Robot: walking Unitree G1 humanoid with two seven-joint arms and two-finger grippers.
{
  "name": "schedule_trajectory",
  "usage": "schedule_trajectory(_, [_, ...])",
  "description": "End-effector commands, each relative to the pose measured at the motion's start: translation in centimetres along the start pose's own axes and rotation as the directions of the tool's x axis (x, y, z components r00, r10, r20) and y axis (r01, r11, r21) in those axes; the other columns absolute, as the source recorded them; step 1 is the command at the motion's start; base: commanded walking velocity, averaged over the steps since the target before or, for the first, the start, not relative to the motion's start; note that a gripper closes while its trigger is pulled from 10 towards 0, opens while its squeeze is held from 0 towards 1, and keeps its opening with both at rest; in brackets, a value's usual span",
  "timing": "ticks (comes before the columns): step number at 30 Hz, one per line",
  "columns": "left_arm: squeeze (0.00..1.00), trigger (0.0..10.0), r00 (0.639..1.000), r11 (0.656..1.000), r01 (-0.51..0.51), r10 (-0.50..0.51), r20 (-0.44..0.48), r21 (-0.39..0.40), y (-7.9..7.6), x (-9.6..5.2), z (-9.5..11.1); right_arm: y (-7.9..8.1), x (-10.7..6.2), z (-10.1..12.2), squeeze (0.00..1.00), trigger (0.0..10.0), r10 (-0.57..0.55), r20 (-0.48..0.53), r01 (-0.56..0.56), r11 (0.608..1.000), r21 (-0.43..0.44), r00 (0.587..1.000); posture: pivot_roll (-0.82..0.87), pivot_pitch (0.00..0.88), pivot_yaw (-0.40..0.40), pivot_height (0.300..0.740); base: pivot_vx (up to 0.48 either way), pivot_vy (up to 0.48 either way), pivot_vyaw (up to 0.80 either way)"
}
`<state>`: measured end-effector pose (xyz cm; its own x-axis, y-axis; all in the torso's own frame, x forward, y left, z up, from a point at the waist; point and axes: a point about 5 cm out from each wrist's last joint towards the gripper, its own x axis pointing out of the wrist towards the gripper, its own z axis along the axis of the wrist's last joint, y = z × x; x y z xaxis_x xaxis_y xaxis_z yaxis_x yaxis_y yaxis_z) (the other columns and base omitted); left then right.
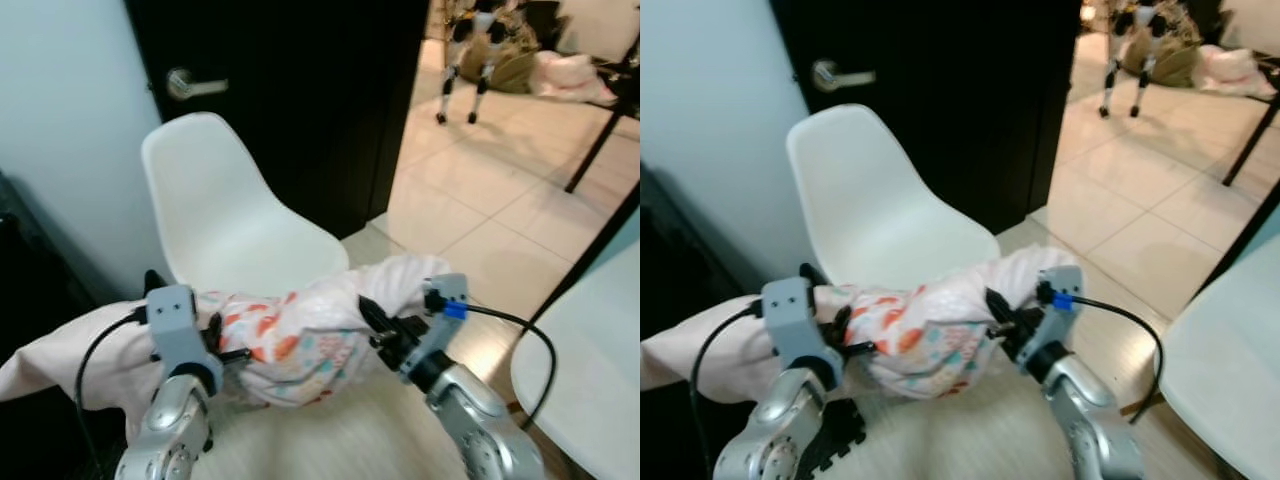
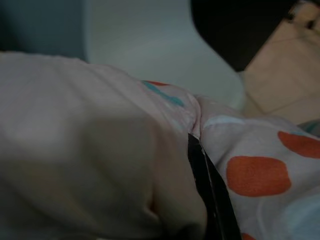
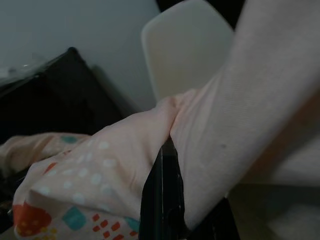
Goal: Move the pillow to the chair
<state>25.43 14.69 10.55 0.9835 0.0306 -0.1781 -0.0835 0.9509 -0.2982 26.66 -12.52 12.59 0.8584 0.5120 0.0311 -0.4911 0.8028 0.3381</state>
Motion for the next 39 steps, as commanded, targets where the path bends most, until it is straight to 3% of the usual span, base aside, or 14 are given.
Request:
schedule_trajectory(1, [0.00, 10.0, 0.997, 0.998, 0.067, -0.067, 0.030, -0.005, -1.41, 0.10, 0.61, 0.04, 0.18, -0.40, 0.00, 10.0, -0.003, -0.027, 0.003, 1.000, 0.002, 1.000, -0.02, 0.042, 0.004, 0.740, 0.000, 0.000, 0.00])
schedule_trajectory(9, [0.00, 10.0, 0.998, 0.998, 0.059, -0.059, 0.017, -0.002, -1.29, 0.24, 0.54, 0.16, 0.13, -0.47, 0.00, 10.0, -0.004, -0.019, 0.004, 1.000, 0.009, 1.000, -0.02, 0.043, 0.005, 0.740, 0.000, -0.468, 0.00])
schedule_trajectory(20, [0.00, 10.0, 0.999, 0.998, 0.046, -0.045, 0.031, -0.031, -1.09, 0.38, 0.86, 0.21, 0.09, -0.50, 0.00, 10.0, -0.003, -0.019, 0.004, 1.000, 0.014, 1.000, -0.02, 0.051, 0.010, 0.740, 0.000, 0.000, 0.00])
schedule_trajectory(39, [0.00, 10.0, 0.997, 0.998, 0.058, -0.057, 0.053, -0.013, -1.25, 0.41, 1.22, 0.44, -0.05, -0.58, 0.00, 10.0, 0.015, -0.025, -0.015, 1.000, 0.008, 1.000, -0.03, 0.053, 0.005, 0.740, 0.052, 0.000, 0.00])
